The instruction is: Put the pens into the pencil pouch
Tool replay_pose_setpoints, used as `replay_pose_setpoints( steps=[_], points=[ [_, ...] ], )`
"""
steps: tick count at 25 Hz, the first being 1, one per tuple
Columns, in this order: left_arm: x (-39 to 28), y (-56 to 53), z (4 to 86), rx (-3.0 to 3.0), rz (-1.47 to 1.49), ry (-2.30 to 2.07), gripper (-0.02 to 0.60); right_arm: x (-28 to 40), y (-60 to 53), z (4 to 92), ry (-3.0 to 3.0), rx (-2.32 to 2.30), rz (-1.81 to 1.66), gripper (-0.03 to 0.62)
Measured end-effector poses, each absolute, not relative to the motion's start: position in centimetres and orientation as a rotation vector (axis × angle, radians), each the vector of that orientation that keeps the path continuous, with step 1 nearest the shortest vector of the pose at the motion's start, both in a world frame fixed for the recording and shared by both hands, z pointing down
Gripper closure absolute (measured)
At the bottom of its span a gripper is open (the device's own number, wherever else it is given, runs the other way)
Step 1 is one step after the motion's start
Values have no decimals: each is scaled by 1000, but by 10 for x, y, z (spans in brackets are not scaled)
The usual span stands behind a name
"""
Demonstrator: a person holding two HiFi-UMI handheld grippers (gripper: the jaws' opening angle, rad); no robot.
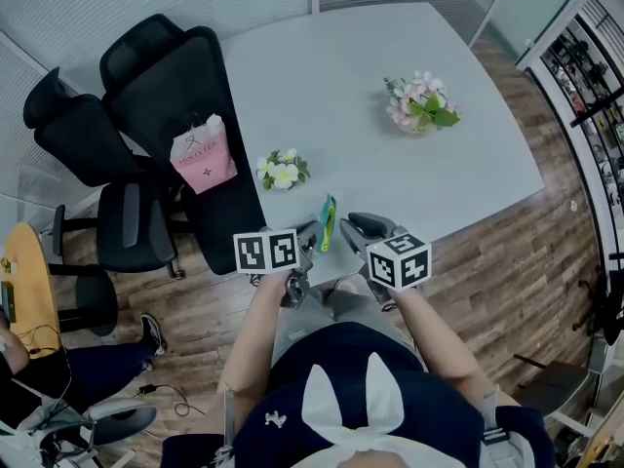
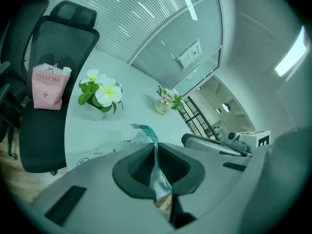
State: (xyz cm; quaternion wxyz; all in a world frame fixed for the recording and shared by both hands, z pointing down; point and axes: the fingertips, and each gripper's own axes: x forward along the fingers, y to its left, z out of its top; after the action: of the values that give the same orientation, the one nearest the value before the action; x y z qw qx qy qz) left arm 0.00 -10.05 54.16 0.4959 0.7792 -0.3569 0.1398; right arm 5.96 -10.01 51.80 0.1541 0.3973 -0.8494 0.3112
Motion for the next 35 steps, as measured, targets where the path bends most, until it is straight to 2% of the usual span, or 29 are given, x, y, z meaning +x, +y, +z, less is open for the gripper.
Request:
replay_pose_setpoints(
  steps=[21, 35],
  points=[
    [36, -76, 655, 1741, 459, -974, 546, 104, -86, 558, -2350, 1106, 929, 507],
    [31, -71, 699, 1691, 690, -1035, 545, 101, -86, 566, -2345, 1067, 930, 505]
  ],
)
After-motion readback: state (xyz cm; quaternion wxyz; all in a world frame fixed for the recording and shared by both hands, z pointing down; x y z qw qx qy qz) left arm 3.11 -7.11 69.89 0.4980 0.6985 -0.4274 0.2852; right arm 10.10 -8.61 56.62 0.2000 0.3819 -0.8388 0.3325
